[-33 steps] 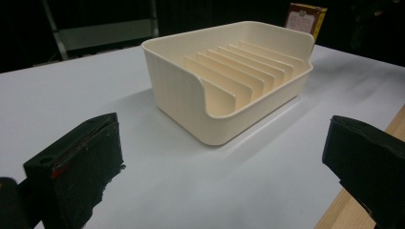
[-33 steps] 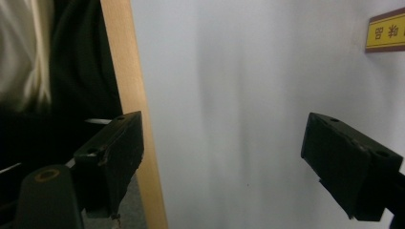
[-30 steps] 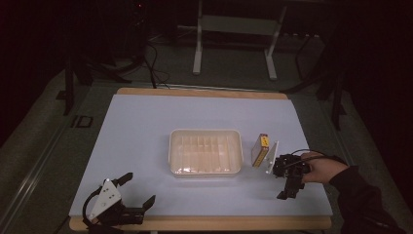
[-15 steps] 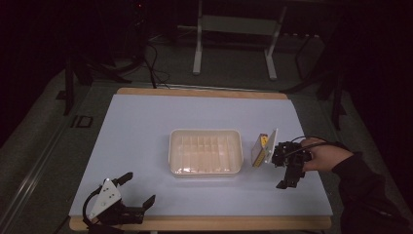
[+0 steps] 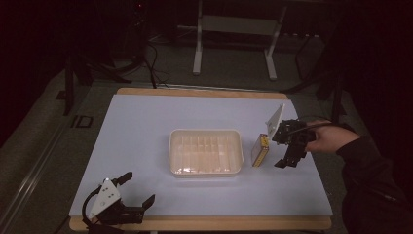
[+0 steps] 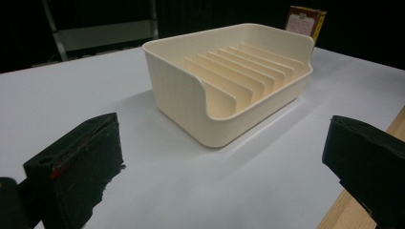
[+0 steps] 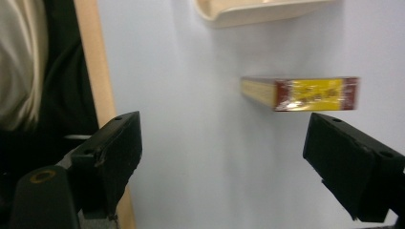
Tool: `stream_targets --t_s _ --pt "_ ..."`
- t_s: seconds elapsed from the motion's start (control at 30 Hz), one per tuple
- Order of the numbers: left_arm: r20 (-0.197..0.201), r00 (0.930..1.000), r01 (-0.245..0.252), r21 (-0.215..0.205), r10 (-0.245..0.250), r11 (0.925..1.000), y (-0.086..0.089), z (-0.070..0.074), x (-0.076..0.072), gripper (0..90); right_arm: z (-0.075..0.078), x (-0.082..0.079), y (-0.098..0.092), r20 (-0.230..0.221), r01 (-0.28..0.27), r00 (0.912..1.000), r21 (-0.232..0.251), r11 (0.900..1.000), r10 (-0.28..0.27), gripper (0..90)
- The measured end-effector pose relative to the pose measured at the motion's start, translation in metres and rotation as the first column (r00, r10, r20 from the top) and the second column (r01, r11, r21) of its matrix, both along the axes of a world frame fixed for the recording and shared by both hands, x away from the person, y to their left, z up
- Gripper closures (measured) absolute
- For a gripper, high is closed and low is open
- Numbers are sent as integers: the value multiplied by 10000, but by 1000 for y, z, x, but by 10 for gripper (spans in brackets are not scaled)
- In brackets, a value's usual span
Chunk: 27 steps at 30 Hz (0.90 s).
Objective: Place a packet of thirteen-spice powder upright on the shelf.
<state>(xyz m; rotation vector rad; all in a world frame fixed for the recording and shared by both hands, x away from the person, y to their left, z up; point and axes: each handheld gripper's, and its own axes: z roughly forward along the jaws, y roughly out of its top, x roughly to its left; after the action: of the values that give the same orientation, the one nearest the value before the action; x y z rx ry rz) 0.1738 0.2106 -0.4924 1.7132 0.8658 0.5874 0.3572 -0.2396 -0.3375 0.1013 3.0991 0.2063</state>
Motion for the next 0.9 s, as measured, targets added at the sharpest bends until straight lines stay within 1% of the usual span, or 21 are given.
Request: stream_targets --t_s 0.07,0.1,0.13,0.17,0.2,0.23,0.3,0.37,0.4,0.43,0.57,0.6,0.63,0.7,0.73,0.77,0.8,0.83,0.9 --pt "-12 10000 3 -25 -3 10000 0 0 0 1 2 5 0 35 121 9999 27 9999 -121 130" --pt "-12 10000 3 -25 -3 10000 0 0 0 1 2 5 0 35 121 9999 27 9999 -121 130" --pt "-25 10000 18 -45 -18 10000 0 0 0 1 2 10 1 114 172 9998 -27 9998 -171 129" --pt "-25 10000 18 -45 -18 10000 0 0 0 1 2 10 1 114 172 9998 -27 9998 -171 129" --pt "19 10000 48 -125 -48 9999 0 0 0 1 0 13 2 459 73 9989 -207 9998 -63 131" --pt "74 10000 62 -177 -61 9998 0 1 0 1 -1 14 3 554 95 9984 -275 9996 -79 132" --pt "63 10000 73 -154 -72 9999 1 1 0 1 -4 16 4 920 56 9958 -487 9988 -11 136" --pt "62 9999 86 -185 -85 9998 1 1 0 1 -5 18 4 914 85 9958 -499 9987 -40 135" --pt "62 9999 86 -185 -85 9998 1 1 0 1 -7 20 4 814 191 9966 -507 9985 -149 135" --pt "89 9999 94 -243 -92 9997 1 1 0 1 -10 23 5 734 174 9972 -746 9971 -119 141" --pt "47 9999 144 -224 -143 9996 1 1 0 1 -16 28 6 669 112 9977 -909 9958 -52 144" --pt "47 9999 152 -226 -151 9996 0 1 0 1 -18 34 6 597 157 9982 -749 9971 -112 147" --pt "43 9999 160 -226 -159 9996 0 1 0 1 -18 34 6 597 157 9982 -749 9971 -112 147" --pt "36 9999 168 -216 -168 9996 0 1 0 1 -23 42 7 592 229 9981 -554 9982 -196 167" --pt "40 9998 173 -218 -172 9996 0 1 0 1 -23 42 7 592 229 9981 -554 9982 -196 167" --pt "45 9998 172 -211 -171 9996 0 1 0 1 -26 47 8 575 240 9981 -448 9987 -214 169" --pt "45 9998 172 -211 -171 9996 0 1 0 1 -26 47 8 575 240 9981 -448 9987 -214 169" --pt "22 9998 177 -185 -176 9997 0 0 0 1 -30 53 8 544 239 9983 -283 9993 -223 195" --pt "16 9998 186 -165 -185 9997 0 0 0 1 -32 55 8 541 235 9983 -229 9995 -222 212"
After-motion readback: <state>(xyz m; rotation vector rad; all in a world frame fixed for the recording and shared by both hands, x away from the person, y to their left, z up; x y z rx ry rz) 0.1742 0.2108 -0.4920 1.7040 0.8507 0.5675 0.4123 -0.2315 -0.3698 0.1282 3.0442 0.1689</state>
